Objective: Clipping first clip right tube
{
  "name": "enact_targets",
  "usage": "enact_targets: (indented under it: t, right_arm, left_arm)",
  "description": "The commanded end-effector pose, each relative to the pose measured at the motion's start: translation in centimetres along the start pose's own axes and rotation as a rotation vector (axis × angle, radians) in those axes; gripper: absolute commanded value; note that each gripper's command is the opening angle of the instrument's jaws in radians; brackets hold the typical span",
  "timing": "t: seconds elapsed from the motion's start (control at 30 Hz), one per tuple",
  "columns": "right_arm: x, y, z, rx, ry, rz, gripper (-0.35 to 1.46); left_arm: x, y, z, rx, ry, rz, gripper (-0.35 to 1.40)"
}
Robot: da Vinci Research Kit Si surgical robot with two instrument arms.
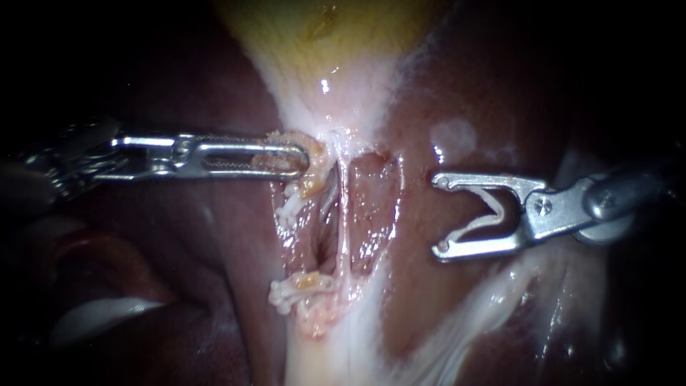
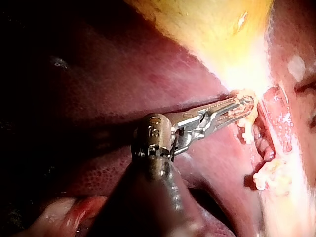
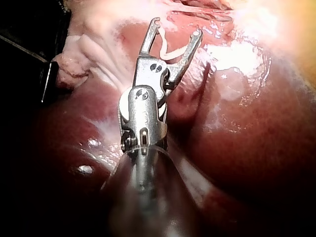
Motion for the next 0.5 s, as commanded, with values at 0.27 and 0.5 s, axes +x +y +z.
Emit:
enact_targets:
  t: [0.27, 0.5]
  right_arm:
    - [0.00, 0.00, 0.01, 0.002, 0.001, 0.000, 0.50]
    - [0.00, -0.01, 0.01, 0.001, 0.001, 0.005, 0.50]
  left_arm:
    - [-0.08, -0.09, -0.32, 0.014, 0.009, -0.005, -0.35]
    - [-0.31, -0.31, -0.70, 0.004, -0.010, -0.022, -0.35]
